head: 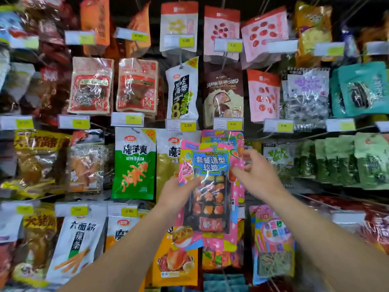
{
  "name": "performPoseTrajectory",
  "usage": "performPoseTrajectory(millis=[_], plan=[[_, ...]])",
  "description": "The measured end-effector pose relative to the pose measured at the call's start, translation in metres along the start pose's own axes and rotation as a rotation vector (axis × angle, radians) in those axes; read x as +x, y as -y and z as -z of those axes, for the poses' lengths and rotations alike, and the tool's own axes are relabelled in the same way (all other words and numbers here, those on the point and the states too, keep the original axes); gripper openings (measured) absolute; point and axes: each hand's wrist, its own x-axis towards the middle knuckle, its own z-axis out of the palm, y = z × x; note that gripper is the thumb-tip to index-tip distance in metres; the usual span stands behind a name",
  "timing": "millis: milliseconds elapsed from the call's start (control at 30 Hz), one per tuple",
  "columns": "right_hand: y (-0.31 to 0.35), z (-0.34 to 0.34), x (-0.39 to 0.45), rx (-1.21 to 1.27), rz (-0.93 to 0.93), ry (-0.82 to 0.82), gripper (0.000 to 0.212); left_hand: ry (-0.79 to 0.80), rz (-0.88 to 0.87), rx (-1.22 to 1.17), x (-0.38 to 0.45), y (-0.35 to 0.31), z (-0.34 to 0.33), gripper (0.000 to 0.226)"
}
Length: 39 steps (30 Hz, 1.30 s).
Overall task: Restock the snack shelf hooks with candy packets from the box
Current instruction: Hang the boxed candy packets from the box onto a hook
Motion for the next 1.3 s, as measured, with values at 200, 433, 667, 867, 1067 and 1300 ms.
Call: performPoseTrajectory(millis=[200, 433, 667, 867, 1067, 1300], plan=[[-0.013, -0.005, 0.041, -0.259, 0.188, -0.023, 0.056, 0.007, 0.005, 0.020, 0.020, 0.002, -0.007, 0.052], [-0.013, 0.012, 0.112, -0.491, 0.411, -0.092, 0.071, -0.024, -0.026, 0.108, 0.049, -0.006, -0.028, 0.035], [-0.033, 0.012, 0.154, -0.435, 0.449, -0.038, 0.058, -0.059, -0.010, 0.150, 0.070, -0.004, -0.053, 0.087], [-0.033, 0.013, 0.171, -0.287, 0.428, -0.057, 0.037, -0.118, -0.056, 0.127, 0.074, -0.024, -0.082, 0.056], [-0.035, 0.017, 0.171, -0.238, 0.451, -0.035, 0.027, -0.162, -0.041, 0.137, 0.093, -0.036, -0.101, 0.020], [-0.044, 0.025, 0.170, -0.235, 0.471, 0.003, 0.032, -0.187, 0.044, 0.089, 0.094, -0.037, -0.112, 0.022]])
